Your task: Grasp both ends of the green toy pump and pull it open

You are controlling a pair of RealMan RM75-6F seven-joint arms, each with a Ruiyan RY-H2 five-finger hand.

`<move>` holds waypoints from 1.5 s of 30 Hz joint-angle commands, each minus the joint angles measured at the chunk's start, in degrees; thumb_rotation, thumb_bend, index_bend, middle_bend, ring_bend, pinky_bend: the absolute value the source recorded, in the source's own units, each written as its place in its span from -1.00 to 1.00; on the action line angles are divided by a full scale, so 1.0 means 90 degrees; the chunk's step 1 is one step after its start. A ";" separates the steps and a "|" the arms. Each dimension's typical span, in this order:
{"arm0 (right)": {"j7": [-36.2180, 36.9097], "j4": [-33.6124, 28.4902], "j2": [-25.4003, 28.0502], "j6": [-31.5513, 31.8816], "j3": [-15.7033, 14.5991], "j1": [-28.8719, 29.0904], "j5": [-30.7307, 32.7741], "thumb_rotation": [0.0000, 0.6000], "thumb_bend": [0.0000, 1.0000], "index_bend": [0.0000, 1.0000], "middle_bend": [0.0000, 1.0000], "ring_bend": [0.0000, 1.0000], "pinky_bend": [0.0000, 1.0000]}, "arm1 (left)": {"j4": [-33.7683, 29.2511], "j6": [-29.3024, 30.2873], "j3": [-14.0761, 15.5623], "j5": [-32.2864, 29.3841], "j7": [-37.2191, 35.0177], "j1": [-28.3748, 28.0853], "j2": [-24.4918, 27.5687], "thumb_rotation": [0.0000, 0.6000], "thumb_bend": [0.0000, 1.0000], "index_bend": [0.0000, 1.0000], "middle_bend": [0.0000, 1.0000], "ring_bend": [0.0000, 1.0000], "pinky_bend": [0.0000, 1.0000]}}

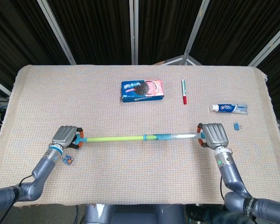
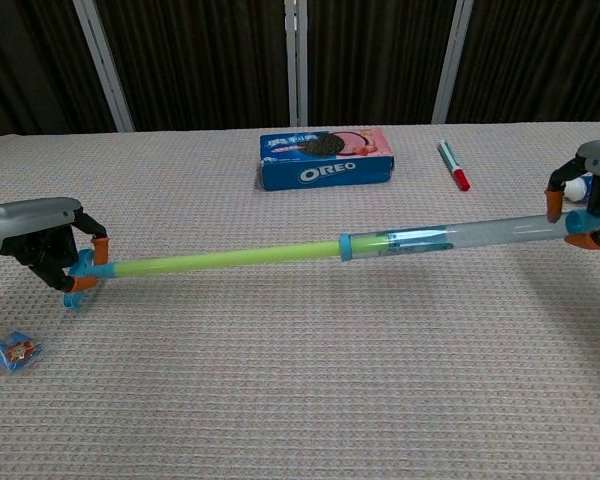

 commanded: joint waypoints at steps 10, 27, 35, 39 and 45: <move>0.0131 0.0111 0.0074 -0.0075 0.0021 -0.0049 -0.0034 1.00 -0.15 0.30 1.00 1.00 1.00 | 0.0071 -0.0038 0.0001 0.0015 -0.0027 0.0029 0.0028 1.00 -0.12 0.57 0.94 0.90 1.00; 0.0262 0.0182 0.0146 -0.0175 0.0040 -0.0119 -0.0010 1.00 -0.28 0.06 1.00 1.00 1.00 | 0.0078 -0.0073 -0.0018 0.0022 -0.0056 0.0054 0.0063 1.00 -0.17 0.33 0.94 0.90 1.00; 0.0298 0.0157 0.0115 -0.0159 0.0010 -0.0150 -0.0108 1.00 -1.00 -1.00 1.00 1.00 1.00 | -0.0031 -0.0017 -0.0077 0.0225 -0.0316 0.0129 0.0154 1.00 -1.00 -1.00 0.94 0.90 1.00; 0.0381 0.0102 0.0154 -0.0095 0.0026 -0.0196 -0.0187 1.00 -1.00 -1.00 1.00 1.00 1.00 | -0.0157 0.0085 -0.0090 0.0317 -0.0367 0.0186 0.0292 1.00 -1.00 -1.00 0.94 0.90 1.00; 0.0748 -0.0242 0.0450 0.0200 0.0057 -0.0440 -0.0495 1.00 -1.00 -1.00 0.99 1.00 1.00 | -0.0573 0.0432 -0.0181 0.0558 -0.0681 0.0415 0.0754 1.00 -1.00 -1.00 0.94 0.90 1.00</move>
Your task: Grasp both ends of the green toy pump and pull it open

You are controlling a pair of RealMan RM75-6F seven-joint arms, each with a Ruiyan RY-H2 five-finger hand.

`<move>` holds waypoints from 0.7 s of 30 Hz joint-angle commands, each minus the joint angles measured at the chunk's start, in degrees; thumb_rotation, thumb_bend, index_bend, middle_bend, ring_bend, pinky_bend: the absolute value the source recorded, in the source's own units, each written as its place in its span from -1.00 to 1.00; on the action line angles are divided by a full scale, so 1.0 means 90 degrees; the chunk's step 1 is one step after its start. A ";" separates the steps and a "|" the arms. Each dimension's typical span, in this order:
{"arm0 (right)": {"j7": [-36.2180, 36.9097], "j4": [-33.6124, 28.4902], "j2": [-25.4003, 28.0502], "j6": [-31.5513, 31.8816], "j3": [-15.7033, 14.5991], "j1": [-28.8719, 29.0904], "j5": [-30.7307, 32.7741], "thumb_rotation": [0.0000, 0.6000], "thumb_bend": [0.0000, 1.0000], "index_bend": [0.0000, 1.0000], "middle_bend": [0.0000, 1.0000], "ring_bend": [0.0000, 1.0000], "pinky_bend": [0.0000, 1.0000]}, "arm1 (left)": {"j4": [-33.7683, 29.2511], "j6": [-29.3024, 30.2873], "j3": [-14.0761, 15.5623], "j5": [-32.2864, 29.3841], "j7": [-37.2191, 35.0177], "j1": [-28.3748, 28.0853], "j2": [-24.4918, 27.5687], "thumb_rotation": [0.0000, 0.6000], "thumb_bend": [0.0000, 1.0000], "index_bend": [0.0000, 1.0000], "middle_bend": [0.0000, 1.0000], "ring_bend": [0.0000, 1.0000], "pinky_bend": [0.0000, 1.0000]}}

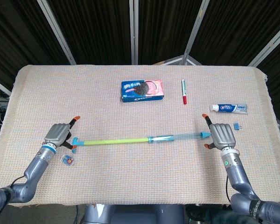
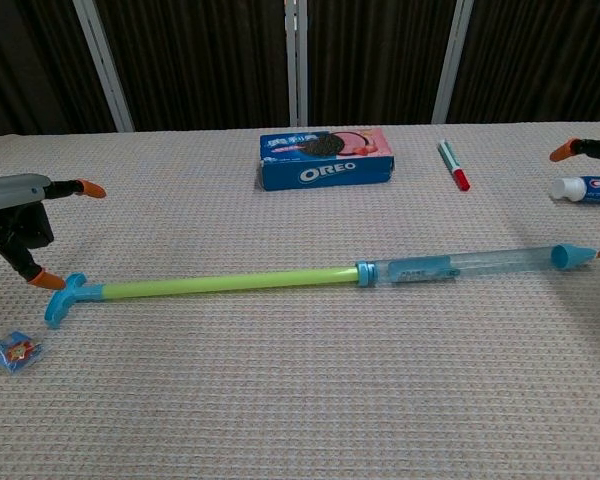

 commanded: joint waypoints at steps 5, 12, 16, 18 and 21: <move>0.1078 -0.0404 0.0571 0.0835 -0.0062 -0.0664 -0.1085 1.00 -1.00 -1.00 0.82 0.95 0.97 | -0.0636 0.1183 -0.0094 0.0995 -0.0805 0.0657 0.0716 1.00 -1.00 -1.00 0.53 0.55 0.82; 0.3022 0.0322 0.0738 0.2474 -0.0434 -0.1694 -0.2982 1.00 -1.00 -1.00 -0.70 -0.68 -0.70 | -0.1074 0.2884 0.0279 0.2164 -0.1067 0.1659 0.1304 1.00 -1.00 -1.00 -1.00 -1.00 -1.00; 0.3288 0.0485 0.0837 0.3174 -0.0705 -0.2186 -0.3594 1.00 -1.00 -1.00 -1.00 -1.00 -1.00 | -0.1421 0.3903 0.0670 0.2903 -0.1084 0.2344 0.1552 1.00 -1.00 -1.00 -1.00 -1.00 -1.00; 0.3223 0.0511 0.0824 0.3312 -0.0772 -0.2306 -0.3739 1.00 -1.00 -1.00 -1.00 -1.00 -1.00 | -0.1448 0.4078 0.0782 0.3117 -0.1070 0.2493 0.1563 1.00 -1.00 -1.00 -1.00 -1.00 -1.00; 0.3055 0.0470 0.0788 0.3472 -0.0855 -0.2503 -0.3858 1.00 -1.00 -1.00 -1.00 -1.00 -1.00 | -0.1437 0.4221 0.0902 0.3374 -0.1041 0.2649 0.1526 1.00 -1.00 -1.00 -1.00 -1.00 -1.00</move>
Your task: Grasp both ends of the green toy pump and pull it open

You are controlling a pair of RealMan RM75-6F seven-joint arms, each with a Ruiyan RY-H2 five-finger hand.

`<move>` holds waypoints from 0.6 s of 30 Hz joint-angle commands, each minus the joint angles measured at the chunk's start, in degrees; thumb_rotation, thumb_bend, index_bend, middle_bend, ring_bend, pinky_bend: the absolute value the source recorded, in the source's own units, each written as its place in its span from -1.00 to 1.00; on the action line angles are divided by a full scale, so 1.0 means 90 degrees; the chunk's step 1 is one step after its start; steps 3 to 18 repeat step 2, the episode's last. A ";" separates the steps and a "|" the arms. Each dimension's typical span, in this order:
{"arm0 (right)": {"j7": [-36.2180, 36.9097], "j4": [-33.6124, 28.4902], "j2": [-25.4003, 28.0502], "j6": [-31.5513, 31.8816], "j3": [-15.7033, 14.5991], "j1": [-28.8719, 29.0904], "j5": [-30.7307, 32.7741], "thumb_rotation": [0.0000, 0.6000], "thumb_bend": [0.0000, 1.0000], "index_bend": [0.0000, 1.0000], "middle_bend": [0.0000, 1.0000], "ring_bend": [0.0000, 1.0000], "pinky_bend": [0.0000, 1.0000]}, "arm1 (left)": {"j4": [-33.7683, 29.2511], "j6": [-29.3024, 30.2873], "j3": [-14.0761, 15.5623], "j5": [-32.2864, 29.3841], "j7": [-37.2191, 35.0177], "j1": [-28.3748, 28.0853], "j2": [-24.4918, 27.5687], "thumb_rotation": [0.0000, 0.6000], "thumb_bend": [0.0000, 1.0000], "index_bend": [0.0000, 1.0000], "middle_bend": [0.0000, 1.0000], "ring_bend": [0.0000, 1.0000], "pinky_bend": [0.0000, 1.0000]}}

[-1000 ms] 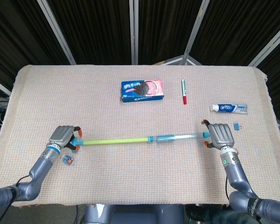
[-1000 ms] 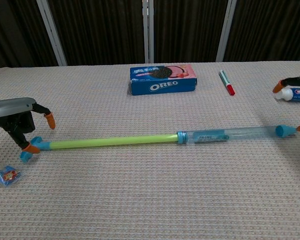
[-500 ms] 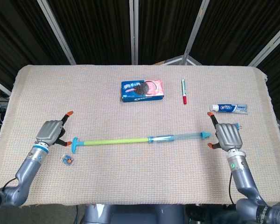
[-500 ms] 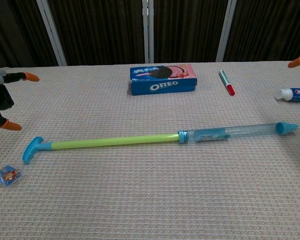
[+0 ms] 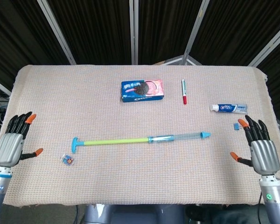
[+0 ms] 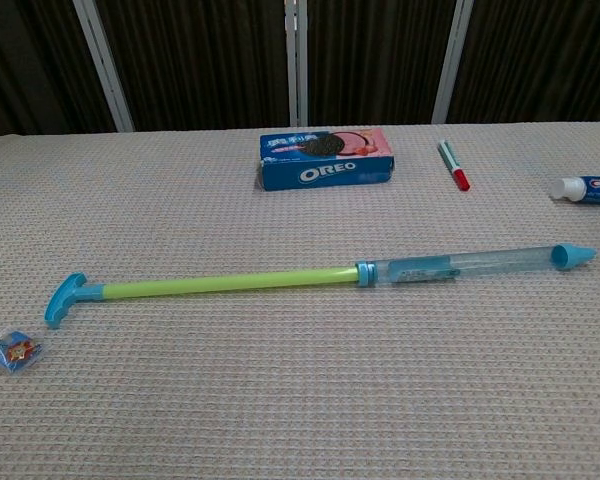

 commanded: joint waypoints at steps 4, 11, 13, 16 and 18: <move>-0.0206 0.0025 -0.0047 0.0257 -0.0123 -0.0292 -0.0189 1.00 -1.00 -1.00 -1.00 -1.00 -1.00 | -0.0127 0.0191 0.0249 0.0388 0.0018 0.0289 0.0056 1.00 -1.00 -1.00 -1.00 -1.00 -1.00; -0.0206 0.0025 -0.0047 0.0257 -0.0123 -0.0292 -0.0189 1.00 -1.00 -1.00 -1.00 -1.00 -1.00 | -0.0127 0.0191 0.0249 0.0388 0.0018 0.0289 0.0056 1.00 -1.00 -1.00 -1.00 -1.00 -1.00; -0.0206 0.0025 -0.0047 0.0257 -0.0123 -0.0292 -0.0189 1.00 -1.00 -1.00 -1.00 -1.00 -1.00 | -0.0127 0.0191 0.0249 0.0388 0.0018 0.0289 0.0056 1.00 -1.00 -1.00 -1.00 -1.00 -1.00; -0.0206 0.0025 -0.0047 0.0257 -0.0123 -0.0292 -0.0189 1.00 -1.00 -1.00 -1.00 -1.00 -1.00 | -0.0127 0.0191 0.0249 0.0388 0.0018 0.0289 0.0056 1.00 -1.00 -1.00 -1.00 -1.00 -1.00; -0.0206 0.0025 -0.0047 0.0257 -0.0123 -0.0292 -0.0189 1.00 -1.00 -1.00 -1.00 -1.00 -1.00 | -0.0127 0.0191 0.0249 0.0388 0.0018 0.0289 0.0056 1.00 -1.00 -1.00 -1.00 -1.00 -1.00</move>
